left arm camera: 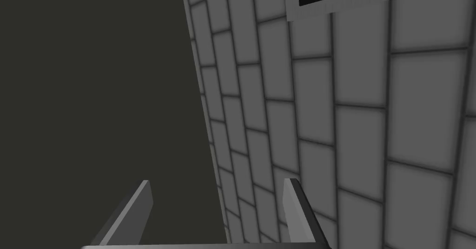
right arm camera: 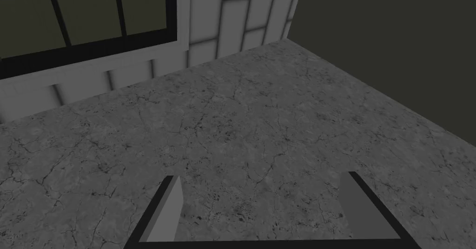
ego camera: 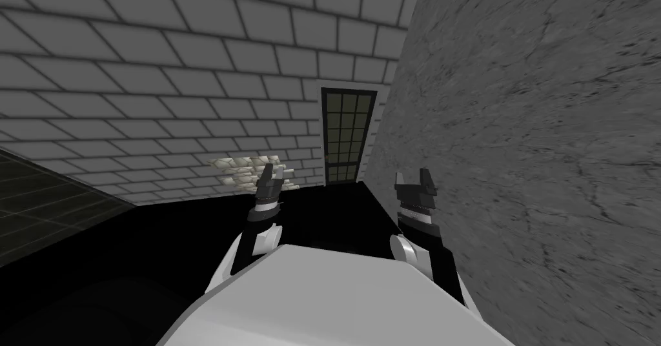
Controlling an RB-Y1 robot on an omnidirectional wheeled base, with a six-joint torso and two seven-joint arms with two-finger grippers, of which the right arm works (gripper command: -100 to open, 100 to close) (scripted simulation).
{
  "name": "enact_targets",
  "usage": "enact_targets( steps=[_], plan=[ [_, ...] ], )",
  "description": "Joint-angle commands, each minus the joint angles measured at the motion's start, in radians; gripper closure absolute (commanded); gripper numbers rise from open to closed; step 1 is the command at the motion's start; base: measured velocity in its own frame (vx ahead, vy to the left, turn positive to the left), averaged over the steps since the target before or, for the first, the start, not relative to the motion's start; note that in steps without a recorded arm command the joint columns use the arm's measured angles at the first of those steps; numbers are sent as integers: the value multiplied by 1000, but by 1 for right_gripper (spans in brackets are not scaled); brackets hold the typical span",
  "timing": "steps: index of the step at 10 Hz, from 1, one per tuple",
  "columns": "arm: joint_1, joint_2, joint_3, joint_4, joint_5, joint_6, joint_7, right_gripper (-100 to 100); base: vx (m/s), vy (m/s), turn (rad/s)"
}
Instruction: Pull the door open
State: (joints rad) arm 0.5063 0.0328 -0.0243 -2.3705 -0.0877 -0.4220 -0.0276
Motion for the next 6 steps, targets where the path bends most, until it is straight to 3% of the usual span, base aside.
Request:
enact_targets(
  steps=[1,6],
  plan=[
    [-8,-15,2,35,-19,-12,-27,-100,62,25,146],
    [-27,-45,8,122,-67,-43,-95,-100,116,23,117]
  ],
)
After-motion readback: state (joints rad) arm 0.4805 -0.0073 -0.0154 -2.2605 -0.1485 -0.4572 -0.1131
